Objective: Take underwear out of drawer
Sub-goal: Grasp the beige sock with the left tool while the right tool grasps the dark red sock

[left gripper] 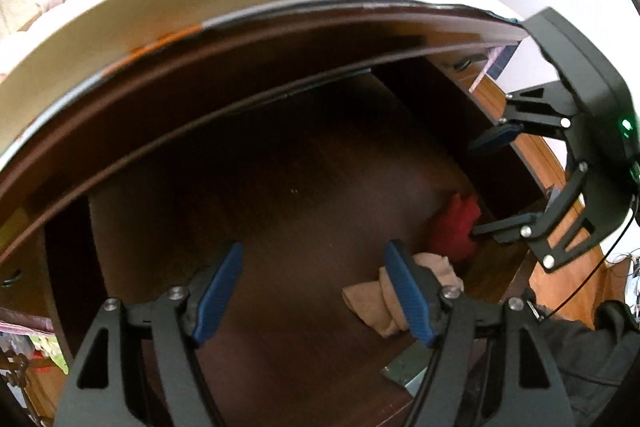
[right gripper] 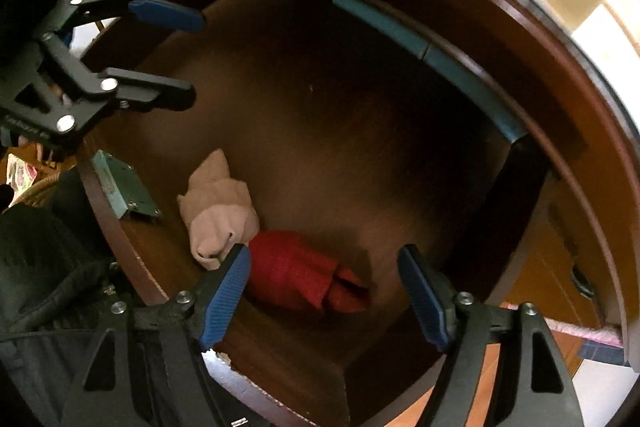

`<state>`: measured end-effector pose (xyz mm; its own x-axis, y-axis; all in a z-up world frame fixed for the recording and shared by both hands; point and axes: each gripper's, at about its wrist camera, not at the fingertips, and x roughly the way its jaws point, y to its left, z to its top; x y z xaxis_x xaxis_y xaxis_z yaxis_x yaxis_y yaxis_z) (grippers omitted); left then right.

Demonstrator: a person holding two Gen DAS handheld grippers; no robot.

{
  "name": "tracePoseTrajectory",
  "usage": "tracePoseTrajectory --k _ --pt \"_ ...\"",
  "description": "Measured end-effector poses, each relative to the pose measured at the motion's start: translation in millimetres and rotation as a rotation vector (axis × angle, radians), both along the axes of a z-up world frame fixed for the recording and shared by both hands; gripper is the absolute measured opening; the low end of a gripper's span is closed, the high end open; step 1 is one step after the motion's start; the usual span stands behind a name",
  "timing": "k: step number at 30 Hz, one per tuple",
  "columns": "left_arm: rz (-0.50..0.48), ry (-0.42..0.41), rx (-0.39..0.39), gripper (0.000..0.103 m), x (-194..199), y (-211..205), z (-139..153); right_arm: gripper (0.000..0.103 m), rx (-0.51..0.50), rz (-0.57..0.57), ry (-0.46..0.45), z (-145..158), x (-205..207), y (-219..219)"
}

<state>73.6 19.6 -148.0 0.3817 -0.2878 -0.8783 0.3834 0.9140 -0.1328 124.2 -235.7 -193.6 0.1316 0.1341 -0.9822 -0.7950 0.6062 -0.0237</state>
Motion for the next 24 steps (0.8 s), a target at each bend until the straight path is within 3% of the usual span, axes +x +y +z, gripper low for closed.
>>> tracePoseTrajectory --k 5,16,21,24 --pt "-0.014 0.014 0.009 0.074 -1 -5 -3 0.071 -0.031 -0.017 0.080 -15 18 0" --pt "-0.034 0.077 -0.010 0.074 9 -12 -11 0.069 -0.059 -0.010 0.154 -38 36 12" --pt "-0.054 0.163 -0.043 0.075 17 -23 -23 0.068 -0.046 -0.022 0.230 -52 51 8" --pt "-0.070 0.218 -0.061 0.075 21 -28 -30 0.059 -0.023 -0.020 0.320 -59 59 4"
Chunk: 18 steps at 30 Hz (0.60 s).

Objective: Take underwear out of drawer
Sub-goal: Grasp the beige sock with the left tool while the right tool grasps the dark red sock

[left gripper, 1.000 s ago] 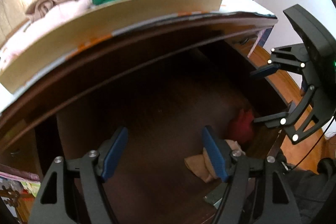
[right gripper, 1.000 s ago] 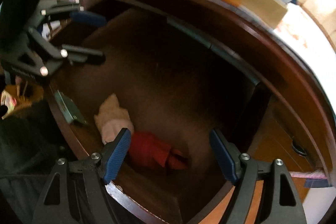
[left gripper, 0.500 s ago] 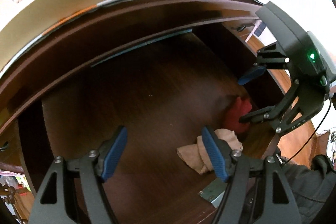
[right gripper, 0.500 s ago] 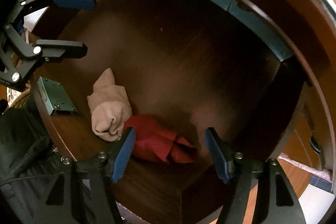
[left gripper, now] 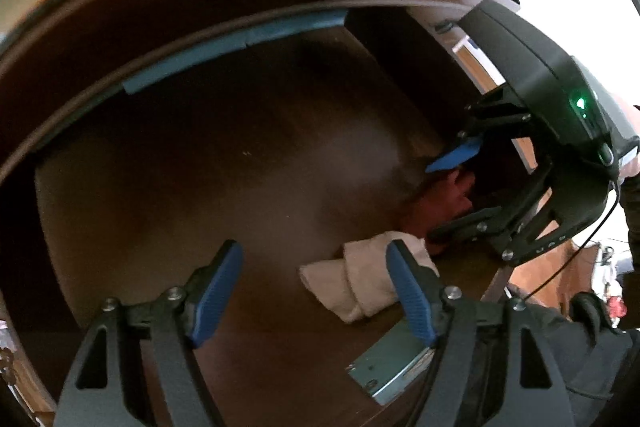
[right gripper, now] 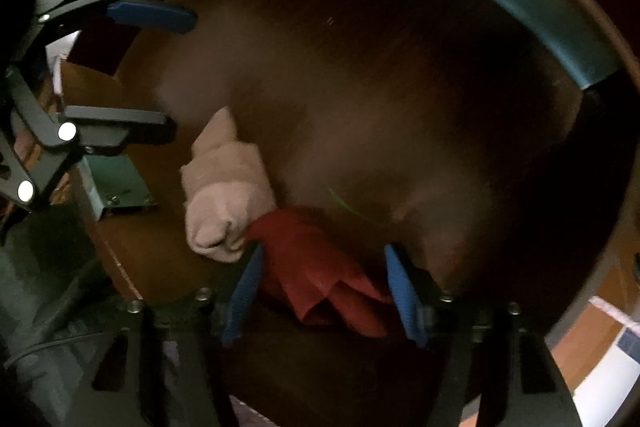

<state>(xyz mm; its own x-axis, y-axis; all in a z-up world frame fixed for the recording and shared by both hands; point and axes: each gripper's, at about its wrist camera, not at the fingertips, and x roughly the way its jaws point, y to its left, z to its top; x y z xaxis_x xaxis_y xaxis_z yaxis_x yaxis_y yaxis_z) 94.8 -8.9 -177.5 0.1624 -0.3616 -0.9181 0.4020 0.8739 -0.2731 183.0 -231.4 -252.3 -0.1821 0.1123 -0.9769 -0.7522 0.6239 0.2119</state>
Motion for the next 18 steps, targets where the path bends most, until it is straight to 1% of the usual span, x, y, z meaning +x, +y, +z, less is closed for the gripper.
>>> tracePoseTrajectory --k 3,4,5,8,9,10,12,14,18 --pt "-0.009 0.025 -0.002 0.075 3 -4 -3 0.046 0.030 0.003 0.042 -1 4 0" --pt "-0.013 0.030 -0.001 0.075 5 -6 -5 0.038 0.049 0.010 0.046 0 4 0" --pt "-0.017 0.039 -0.002 0.075 6 -8 -6 0.034 0.057 0.009 0.040 1 4 -1" --pt "-0.026 0.061 -0.008 0.075 10 -15 -8 0.030 0.086 -0.018 0.007 6 5 -6" --pt "-0.028 0.068 -0.010 0.075 11 -9 -9 0.030 0.092 -0.031 -0.013 7 7 -8" --pt "-0.031 0.073 -0.009 0.075 12 -10 -11 0.029 0.103 -0.052 -0.043 11 12 -13" --pt "-0.037 0.081 -0.004 0.075 12 -15 -16 0.029 0.128 -0.090 -0.069 16 19 -21" --pt "-0.043 0.091 0.003 0.075 14 -20 -19 0.029 0.162 -0.139 -0.115 23 27 -30" --pt "-0.062 0.134 -0.001 0.076 17 -32 -26 0.029 0.209 -0.199 -0.165 28 38 -41"
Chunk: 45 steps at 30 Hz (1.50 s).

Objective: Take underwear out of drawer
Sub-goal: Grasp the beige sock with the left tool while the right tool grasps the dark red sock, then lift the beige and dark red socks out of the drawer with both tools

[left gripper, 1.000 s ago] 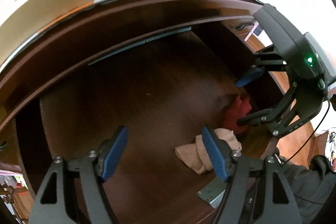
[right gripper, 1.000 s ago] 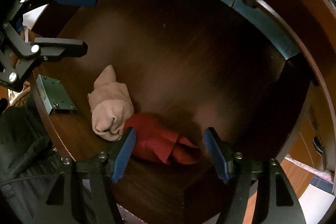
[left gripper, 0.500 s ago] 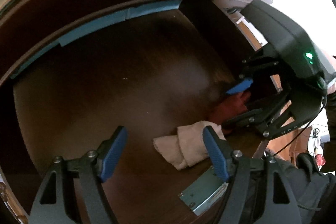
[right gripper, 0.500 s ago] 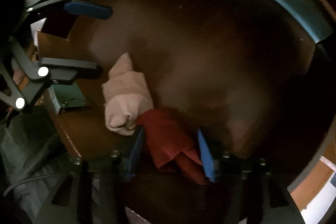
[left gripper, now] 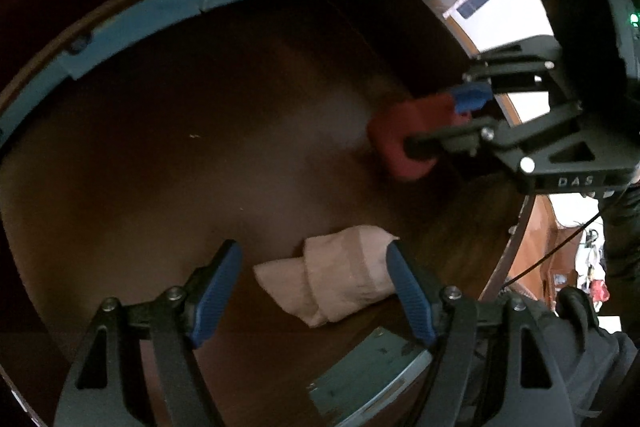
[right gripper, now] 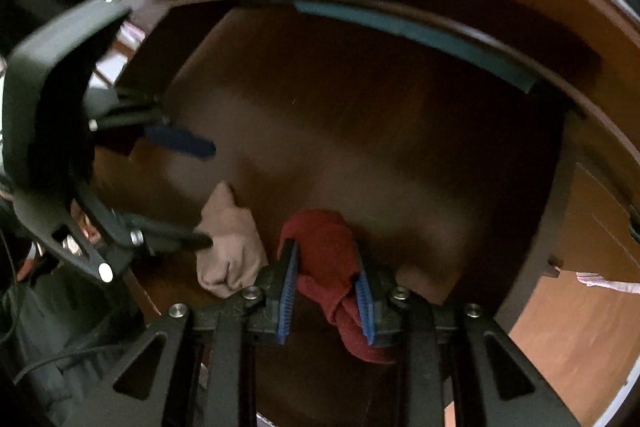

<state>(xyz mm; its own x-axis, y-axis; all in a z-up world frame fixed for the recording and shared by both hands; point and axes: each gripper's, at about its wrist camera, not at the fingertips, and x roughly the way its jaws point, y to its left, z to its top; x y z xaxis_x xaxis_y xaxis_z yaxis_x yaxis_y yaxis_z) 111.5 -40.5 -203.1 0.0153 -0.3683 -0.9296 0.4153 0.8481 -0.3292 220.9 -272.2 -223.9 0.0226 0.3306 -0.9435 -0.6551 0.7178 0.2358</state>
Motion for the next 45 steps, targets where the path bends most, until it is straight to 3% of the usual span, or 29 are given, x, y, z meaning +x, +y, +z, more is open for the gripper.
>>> tracePoseTrajectory --k 9,15,20,21,23,24,25,26,31,45 --pt "0.012 0.115 -0.013 0.076 13 -14 -16 0.029 0.059 -0.044 -0.027 -7 -19 6" --pt "0.000 0.185 -0.038 0.076 14 -23 -27 0.029 0.091 -0.057 -0.041 4 -23 -3" --pt "0.002 0.204 -0.041 0.073 12 -19 -29 0.029 0.106 -0.058 -0.040 4 -25 -5" --pt "0.005 0.206 -0.049 0.071 11 -18 -28 0.029 0.110 -0.059 -0.039 5 -25 -10" --pt "0.006 0.206 -0.059 0.054 13 -16 -29 0.029 0.121 -0.065 -0.038 3 -24 -8" --pt "0.010 0.208 -0.064 0.054 13 -14 -29 0.029 0.129 -0.069 -0.037 3 -24 -8" --pt "0.013 0.209 -0.076 0.046 14 -13 -29 0.029 0.136 -0.073 -0.036 2 -24 -7" --pt "0.012 0.205 -0.089 0.038 14 -12 -28 0.029 0.142 -0.077 -0.036 2 -24 -6" --pt "0.037 0.166 -0.134 0.026 12 0 -22 0.029 0.182 -0.099 -0.046 4 -26 -3" --pt "0.204 -0.134 -0.109 0.025 4 54 13 0.029 0.295 -0.186 -0.136 21 -35 1"
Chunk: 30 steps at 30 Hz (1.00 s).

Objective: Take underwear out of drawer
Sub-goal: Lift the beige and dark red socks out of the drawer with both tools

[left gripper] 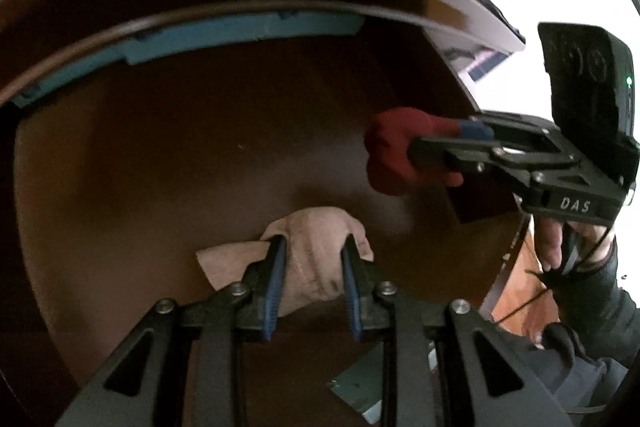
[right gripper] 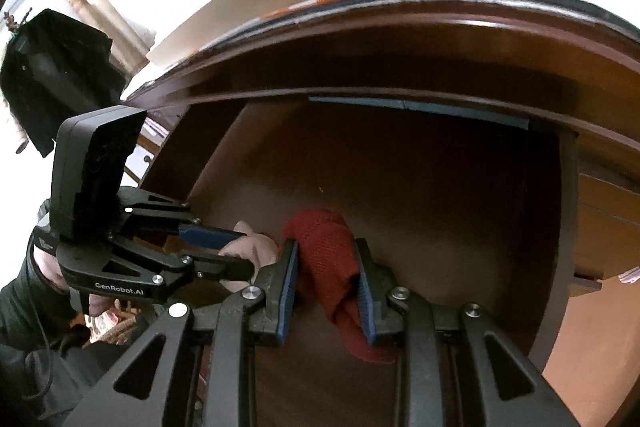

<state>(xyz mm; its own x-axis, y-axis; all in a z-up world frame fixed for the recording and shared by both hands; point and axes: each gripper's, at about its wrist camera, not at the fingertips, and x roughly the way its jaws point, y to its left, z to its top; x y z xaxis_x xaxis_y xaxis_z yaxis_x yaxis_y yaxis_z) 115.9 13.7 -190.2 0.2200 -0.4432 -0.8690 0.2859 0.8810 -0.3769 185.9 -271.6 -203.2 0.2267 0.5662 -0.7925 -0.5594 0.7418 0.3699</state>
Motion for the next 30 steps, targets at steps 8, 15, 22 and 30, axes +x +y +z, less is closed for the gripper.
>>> tracePoseTrajectory --k 8,15,22,30 --pt "0.083 -0.132 0.051 0.025 -7 8 11 0.029 0.024 -0.011 -0.054 2 -11 6" --pt "0.120 -0.235 0.108 0.025 -12 2 19 0.029 0.043 0.001 -0.105 8 -19 5" --pt "0.138 -0.304 0.146 0.025 -18 6 29 0.029 0.061 0.005 -0.127 12 -25 5" --pt "0.162 -0.364 0.177 0.025 -28 12 34 0.029 0.083 0.008 -0.145 14 -30 -2"
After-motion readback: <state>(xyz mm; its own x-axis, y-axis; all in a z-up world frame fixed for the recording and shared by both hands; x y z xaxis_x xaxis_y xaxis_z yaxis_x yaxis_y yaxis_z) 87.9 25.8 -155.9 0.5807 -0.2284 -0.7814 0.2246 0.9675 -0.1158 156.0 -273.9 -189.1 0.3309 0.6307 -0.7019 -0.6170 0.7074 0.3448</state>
